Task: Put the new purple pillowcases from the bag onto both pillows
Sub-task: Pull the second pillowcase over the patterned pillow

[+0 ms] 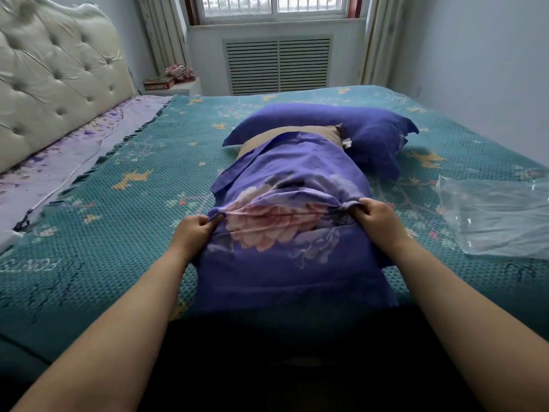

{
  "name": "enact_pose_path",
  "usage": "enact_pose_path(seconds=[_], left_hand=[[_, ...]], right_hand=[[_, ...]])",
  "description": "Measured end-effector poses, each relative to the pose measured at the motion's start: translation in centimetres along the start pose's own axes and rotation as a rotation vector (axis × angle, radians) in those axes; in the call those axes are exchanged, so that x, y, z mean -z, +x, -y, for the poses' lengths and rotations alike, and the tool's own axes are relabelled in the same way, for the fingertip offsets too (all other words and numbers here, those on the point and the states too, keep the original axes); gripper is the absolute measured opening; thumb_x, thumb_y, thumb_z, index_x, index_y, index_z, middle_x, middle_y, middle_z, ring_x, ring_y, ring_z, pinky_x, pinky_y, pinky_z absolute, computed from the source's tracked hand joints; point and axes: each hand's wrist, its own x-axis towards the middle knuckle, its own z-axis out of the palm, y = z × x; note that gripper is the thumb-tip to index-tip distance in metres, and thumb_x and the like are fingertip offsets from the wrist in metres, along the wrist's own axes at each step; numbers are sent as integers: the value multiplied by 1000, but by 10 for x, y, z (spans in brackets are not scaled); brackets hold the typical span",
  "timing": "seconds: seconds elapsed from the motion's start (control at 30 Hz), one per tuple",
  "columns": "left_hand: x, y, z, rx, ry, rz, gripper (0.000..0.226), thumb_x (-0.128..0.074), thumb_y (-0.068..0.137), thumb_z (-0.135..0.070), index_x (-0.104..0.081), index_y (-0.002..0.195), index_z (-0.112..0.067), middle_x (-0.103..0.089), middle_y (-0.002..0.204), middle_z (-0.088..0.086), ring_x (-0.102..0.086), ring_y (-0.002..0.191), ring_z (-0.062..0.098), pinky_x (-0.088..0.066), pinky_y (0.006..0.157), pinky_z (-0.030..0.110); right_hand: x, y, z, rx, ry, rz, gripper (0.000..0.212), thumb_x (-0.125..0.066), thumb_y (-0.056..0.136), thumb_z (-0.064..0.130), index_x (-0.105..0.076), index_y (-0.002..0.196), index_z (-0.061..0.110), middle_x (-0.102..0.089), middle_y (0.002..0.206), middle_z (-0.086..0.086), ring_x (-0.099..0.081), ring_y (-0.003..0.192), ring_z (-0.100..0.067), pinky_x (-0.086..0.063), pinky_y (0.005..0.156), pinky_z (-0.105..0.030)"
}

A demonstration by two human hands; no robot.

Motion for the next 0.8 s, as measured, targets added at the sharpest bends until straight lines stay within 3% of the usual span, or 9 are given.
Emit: enact_pose_path(seconds=[0.1,0.2,0.3,0.37,0.47,0.57,0.67,0.73,0.8], left_hand=[[-5,-1,-15,-137,92,-47,12,-64,85,-25,-68,87,-14,-68,80,6,-61,76,22,-45,71,32],[-7,-6,-43,-243,49,-164,17,-59,80,-7,-67,90,-18,-68,88,0,-61,79,18,-44,72,26],[-11,-20,-57,-399,-90,-136,21,-55,84,-32,-67,96,-19,-67,96,-1,-63,79,14,-50,77,26],[-17,-29,-54,-518,-97,-81,33,-50,86,-45,-68,98,-19,-64,97,-5,-61,82,5,-46,76,18],[-25,-24,-54,-472,-95,-133,24,-59,88,-36,-63,75,-16,-59,64,-11,-52,61,-8,-38,61,19],[-30,-6,-68,-193,-188,-8,41,-59,91,-31,-53,54,-15,-48,40,-11,-41,43,-2,-32,58,26],[-32,-7,-79,-192,45,-72,40,-62,86,-45,-61,63,-13,-59,58,-7,-58,65,11,-42,63,34],[-30,-20,-84,-292,508,-299,34,-63,83,-49,-63,81,-14,-62,82,6,-58,83,28,-45,70,38],[-28,-40,-98,-369,802,-378,26,-61,87,-38,-58,95,-14,-63,90,9,-60,85,32,-45,67,37]], right_hand=[[4,-12,14,152,-129,-209,19,-58,90,25,-61,106,15,-63,104,-13,-59,99,-36,-48,83,-46],[11,-14,32,355,-32,-192,25,-61,89,19,-62,114,15,-59,114,-7,-57,106,-26,-47,92,-39],[10,-14,41,396,-124,-25,29,-61,90,30,-63,115,16,-59,115,-4,-56,105,-20,-45,91,-34],[11,-11,42,377,-118,-42,18,-61,90,25,-67,102,13,-62,101,-4,-57,92,-18,-45,83,-32],[16,-2,46,148,155,15,26,-57,93,19,-62,75,0,-54,68,-2,-46,65,-10,-36,65,-29],[7,9,39,-79,284,66,39,-56,94,25,-58,75,-9,-50,68,-8,-43,67,-18,-33,65,-31],[-1,8,25,-206,-69,-45,45,-60,84,54,-57,93,10,-57,91,-6,-53,87,-22,-43,78,-36],[2,1,18,-402,-60,-73,93,-62,64,77,-43,126,11,-48,124,-11,-49,115,-30,-39,100,-45],[5,-3,6,-568,245,131,126,-63,45,86,-33,141,9,-43,138,-11,-41,129,-32,-31,110,-45]])
